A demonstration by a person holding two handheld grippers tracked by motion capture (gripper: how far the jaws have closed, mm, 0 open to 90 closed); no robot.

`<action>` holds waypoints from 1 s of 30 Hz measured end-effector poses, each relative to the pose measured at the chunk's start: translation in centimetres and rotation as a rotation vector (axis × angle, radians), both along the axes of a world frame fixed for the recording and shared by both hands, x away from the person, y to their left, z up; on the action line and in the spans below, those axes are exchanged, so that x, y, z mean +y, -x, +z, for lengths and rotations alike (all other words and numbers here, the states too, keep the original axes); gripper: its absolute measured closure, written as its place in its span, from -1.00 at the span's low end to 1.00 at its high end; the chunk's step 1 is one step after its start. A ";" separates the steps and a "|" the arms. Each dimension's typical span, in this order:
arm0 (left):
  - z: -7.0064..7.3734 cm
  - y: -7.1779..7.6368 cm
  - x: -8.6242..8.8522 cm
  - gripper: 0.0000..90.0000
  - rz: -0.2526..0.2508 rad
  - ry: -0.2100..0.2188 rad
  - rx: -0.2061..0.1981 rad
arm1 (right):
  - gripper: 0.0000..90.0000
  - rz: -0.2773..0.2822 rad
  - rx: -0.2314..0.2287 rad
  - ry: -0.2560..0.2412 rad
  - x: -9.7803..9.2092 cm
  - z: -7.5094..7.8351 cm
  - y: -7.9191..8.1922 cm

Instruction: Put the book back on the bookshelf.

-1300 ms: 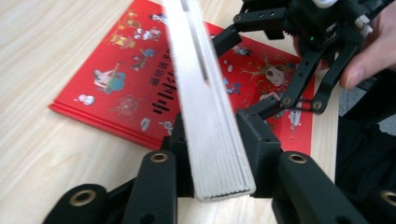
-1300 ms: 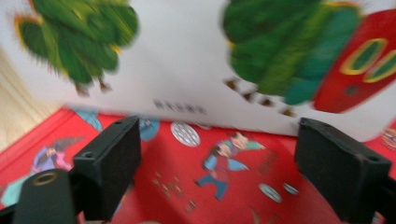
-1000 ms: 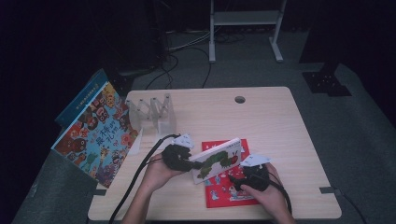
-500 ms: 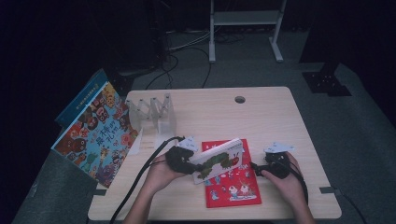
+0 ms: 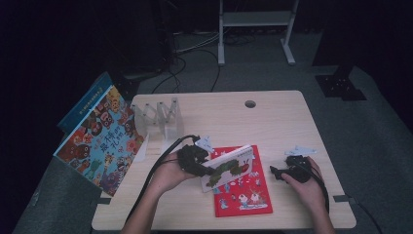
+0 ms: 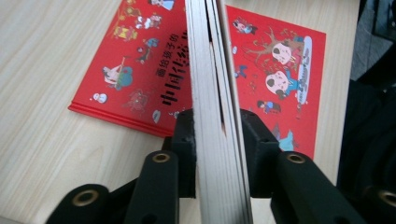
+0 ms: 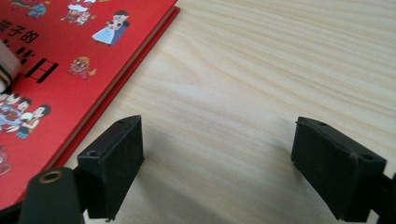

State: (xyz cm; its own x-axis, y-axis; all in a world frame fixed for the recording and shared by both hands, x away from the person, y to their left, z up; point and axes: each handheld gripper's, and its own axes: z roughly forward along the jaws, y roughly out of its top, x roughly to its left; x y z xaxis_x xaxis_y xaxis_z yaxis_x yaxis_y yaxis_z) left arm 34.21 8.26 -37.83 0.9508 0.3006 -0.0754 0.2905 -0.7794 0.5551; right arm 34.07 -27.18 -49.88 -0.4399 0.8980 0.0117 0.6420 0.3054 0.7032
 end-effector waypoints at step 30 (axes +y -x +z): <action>3.0 -0.5 4.6 0.67 0.132 -0.018 0.026 | -0.73 -0.027 -0.040 -0.016 -0.5 -0.5 -0.2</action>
State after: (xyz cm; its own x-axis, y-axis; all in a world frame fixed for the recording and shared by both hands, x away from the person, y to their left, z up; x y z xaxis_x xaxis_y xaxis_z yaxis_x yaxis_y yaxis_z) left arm 34.73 12.83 -34.86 0.9005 0.4249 -0.0928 0.4054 -0.7430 0.5326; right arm 34.23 -27.66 -50.36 -0.4161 0.9093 0.0087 0.6211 0.2772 0.7331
